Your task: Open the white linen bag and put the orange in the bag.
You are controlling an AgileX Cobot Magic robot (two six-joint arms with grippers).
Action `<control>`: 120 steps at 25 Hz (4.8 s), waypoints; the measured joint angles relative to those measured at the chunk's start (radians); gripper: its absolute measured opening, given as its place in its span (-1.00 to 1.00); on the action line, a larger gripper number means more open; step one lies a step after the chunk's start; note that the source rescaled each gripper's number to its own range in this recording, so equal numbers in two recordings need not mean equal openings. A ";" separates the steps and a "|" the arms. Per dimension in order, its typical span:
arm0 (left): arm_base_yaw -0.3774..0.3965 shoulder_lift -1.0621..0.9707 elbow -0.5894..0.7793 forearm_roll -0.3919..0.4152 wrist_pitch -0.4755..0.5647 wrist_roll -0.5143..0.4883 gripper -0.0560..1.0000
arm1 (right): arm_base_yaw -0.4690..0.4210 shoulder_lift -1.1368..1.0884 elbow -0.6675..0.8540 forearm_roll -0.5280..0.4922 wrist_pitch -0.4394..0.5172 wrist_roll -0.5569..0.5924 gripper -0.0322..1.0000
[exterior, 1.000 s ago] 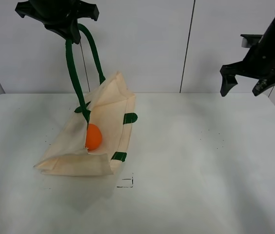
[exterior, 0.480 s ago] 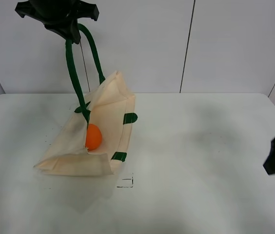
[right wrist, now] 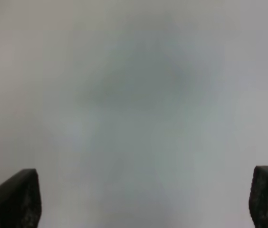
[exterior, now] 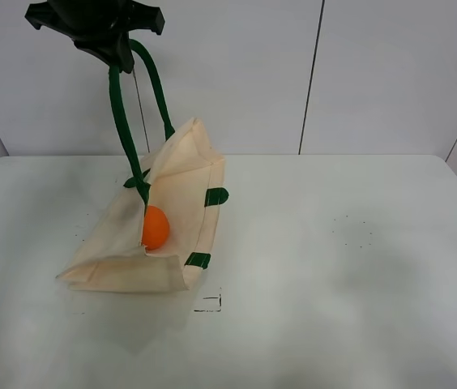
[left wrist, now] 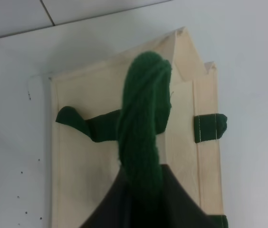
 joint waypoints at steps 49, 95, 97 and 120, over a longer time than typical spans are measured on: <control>0.002 0.246 0.040 0.002 -0.038 0.068 1.00 | 0.000 -0.253 0.006 -0.011 -0.003 0.003 1.00; 0.314 -1.097 1.403 -0.049 -0.079 0.114 1.00 | 0.000 -0.253 0.006 -0.011 -0.003 0.003 1.00; 0.314 -1.207 1.477 -0.050 -0.106 0.118 1.00 | 0.000 -0.253 0.006 -0.011 -0.003 0.003 1.00; 0.325 -1.761 1.588 -0.078 -0.126 0.169 1.00 | 0.000 -0.253 0.006 -0.011 -0.003 0.003 1.00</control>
